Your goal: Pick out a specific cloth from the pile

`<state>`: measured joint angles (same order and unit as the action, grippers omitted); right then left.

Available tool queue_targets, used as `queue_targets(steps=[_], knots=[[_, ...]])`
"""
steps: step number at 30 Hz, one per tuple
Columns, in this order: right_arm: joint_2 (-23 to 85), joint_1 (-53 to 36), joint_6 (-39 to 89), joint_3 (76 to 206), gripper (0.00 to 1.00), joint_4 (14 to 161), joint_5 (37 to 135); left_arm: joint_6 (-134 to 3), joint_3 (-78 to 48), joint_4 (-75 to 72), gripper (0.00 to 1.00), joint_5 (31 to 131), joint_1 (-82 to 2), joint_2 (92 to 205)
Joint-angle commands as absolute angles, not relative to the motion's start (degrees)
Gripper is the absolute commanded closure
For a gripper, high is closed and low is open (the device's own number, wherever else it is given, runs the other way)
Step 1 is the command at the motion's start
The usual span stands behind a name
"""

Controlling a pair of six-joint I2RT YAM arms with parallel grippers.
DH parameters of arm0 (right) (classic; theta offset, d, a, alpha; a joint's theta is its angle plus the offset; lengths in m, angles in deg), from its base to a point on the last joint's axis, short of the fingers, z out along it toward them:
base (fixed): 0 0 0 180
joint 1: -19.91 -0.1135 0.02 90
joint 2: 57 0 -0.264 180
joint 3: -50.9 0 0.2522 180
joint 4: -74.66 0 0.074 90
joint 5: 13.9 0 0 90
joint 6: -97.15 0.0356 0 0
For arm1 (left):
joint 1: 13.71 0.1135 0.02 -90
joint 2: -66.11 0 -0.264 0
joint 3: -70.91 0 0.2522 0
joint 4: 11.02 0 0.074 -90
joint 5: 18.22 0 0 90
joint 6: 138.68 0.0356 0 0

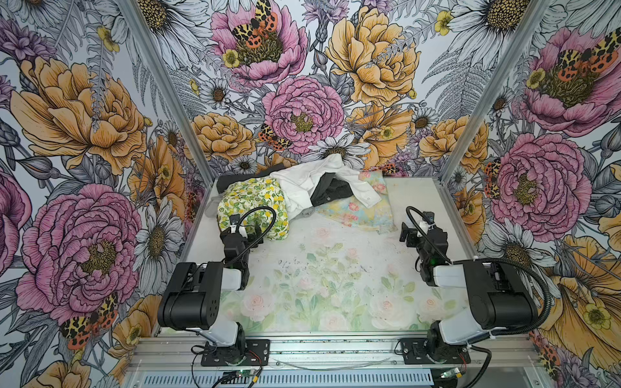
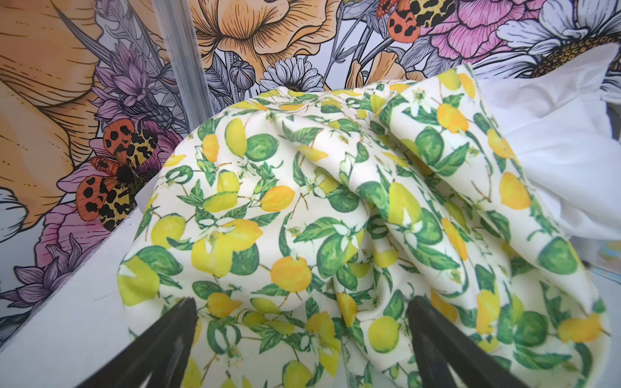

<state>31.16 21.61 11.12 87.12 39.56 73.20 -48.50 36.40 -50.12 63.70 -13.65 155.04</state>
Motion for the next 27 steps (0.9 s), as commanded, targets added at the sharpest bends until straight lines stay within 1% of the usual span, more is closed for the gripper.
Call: queue_targets(steps=[1, 27], knots=[[31.12, 21.67, 11.47, 87.19, 0.01, 38.50, 73.83, -48.37, 35.42, -50.72, 0.01, 66.15, -13.27, 154.87], [31.15, 21.67, 11.50, 87.26, 0.01, 38.57, 73.81, -48.60, 35.33, -50.52, 0.01, 66.42, -13.08, 154.88]])
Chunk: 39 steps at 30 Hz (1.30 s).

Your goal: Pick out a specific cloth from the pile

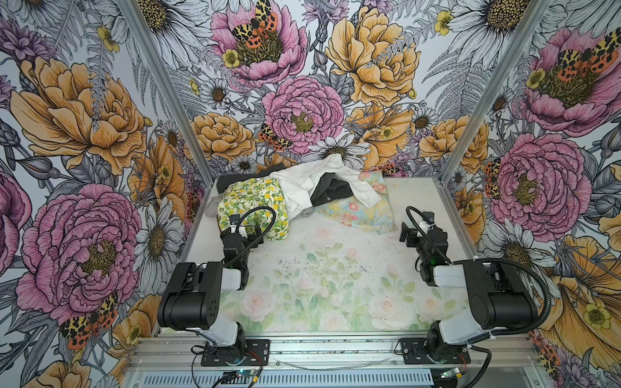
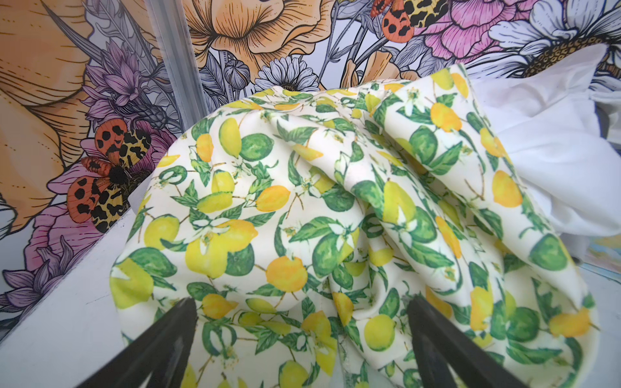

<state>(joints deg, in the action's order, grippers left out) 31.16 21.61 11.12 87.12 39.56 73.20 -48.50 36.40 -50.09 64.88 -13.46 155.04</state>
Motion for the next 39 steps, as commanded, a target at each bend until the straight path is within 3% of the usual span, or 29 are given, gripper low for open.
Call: queue_targets(steps=[1, 18, 39], knots=[[31.19, 21.75, 11.63, 87.43, 0.01, 38.95, 73.85, -48.61, 35.33, -50.53, 0.01, 66.42, -13.09, 154.88], [31.13, 21.42, 11.53, 87.35, 0.00, 38.94, 73.03, -47.15, 35.68, -51.44, 0.01, 60.20, -16.01, 154.97], [30.45, 19.06, 9.96, 86.45, 0.01, 37.70, 69.26, -47.10, 35.88, -51.68, 0.01, 60.18, -16.25, 154.97]])
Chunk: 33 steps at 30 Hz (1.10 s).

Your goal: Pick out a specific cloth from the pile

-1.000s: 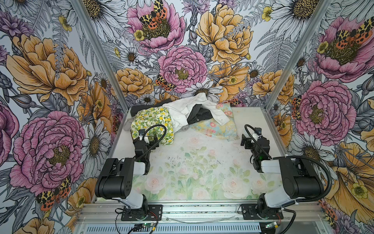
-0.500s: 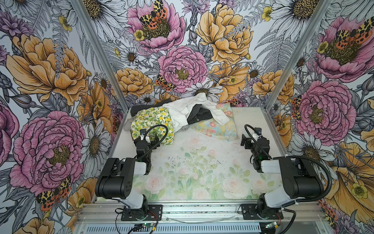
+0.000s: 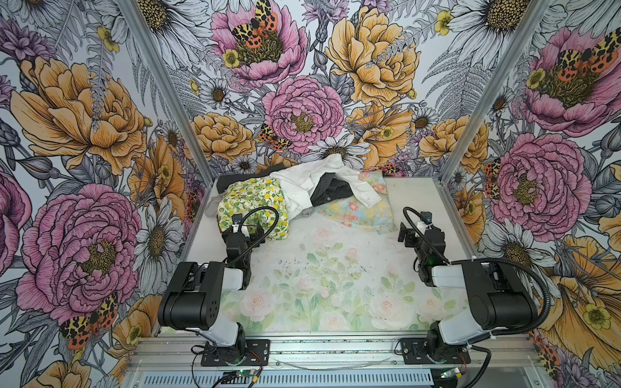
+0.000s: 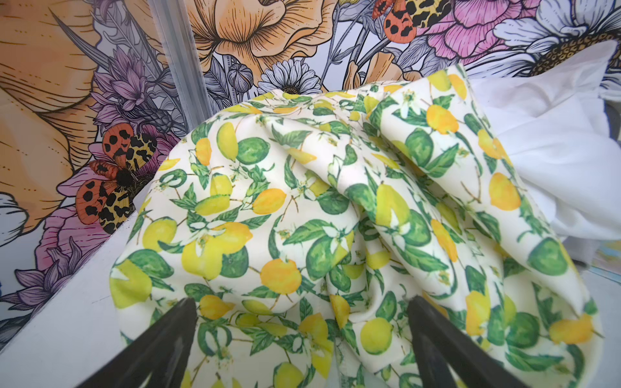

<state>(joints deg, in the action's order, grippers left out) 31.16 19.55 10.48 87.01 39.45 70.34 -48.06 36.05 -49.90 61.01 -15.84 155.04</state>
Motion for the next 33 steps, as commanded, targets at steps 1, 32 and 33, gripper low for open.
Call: queue_targets(steps=[1, 32, 33], knots=[[30.41, 19.04, 9.89, 86.39, 0.01, 37.67, 69.16, -47.11, 35.88, -51.80, 0.01, 60.18, -16.26, 154.96], [22.12, 10.89, 3.58, 89.38, 0.00, 49.56, 59.54, -47.69, 34.26, -47.43, 0.01, 55.48, -16.96, 152.74], [21.76, 10.50, 3.46, 89.28, 0.00, 49.53, 59.25, -47.55, 33.11, -44.72, 0.01, 54.59, -17.17, 151.76]])
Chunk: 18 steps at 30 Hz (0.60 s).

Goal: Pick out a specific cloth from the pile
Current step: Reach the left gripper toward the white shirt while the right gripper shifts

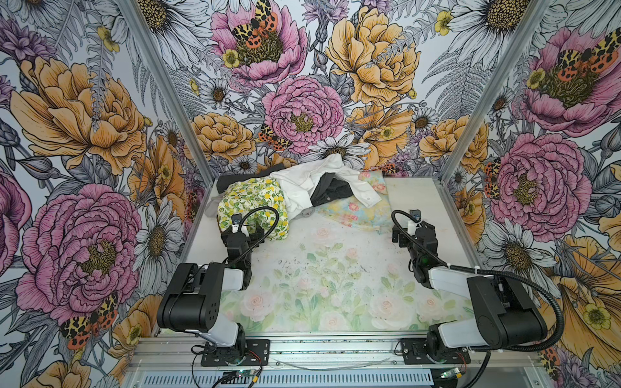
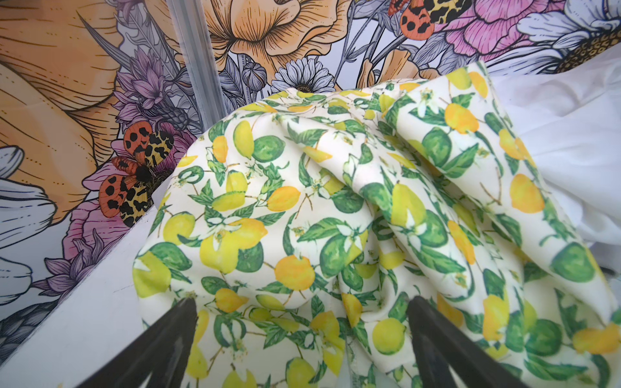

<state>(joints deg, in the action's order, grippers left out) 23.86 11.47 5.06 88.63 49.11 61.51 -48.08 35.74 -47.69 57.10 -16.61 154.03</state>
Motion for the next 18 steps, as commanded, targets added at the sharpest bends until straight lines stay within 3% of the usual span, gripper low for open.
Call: queue_targets(steps=[1, 9, 18], knots=[[21.40, 10.25, 3.18, 89.22, 0.00, 49.60, 58.98, -46.87, 31.08, -39.21, 0.01, 53.79, -17.80, 150.17], [16.58, 6.60, 1.11, 89.36, 0.00, 51.85, 57.76, -44.17, 24.91, -25.65, 0.01, 49.20, -22.81, 144.13], [11.54, 5.92, 4.58, 88.34, 0.01, 52.30, 65.95, -49.80, 12.64, -4.41, 0.01, 49.46, -29.61, 141.95]])
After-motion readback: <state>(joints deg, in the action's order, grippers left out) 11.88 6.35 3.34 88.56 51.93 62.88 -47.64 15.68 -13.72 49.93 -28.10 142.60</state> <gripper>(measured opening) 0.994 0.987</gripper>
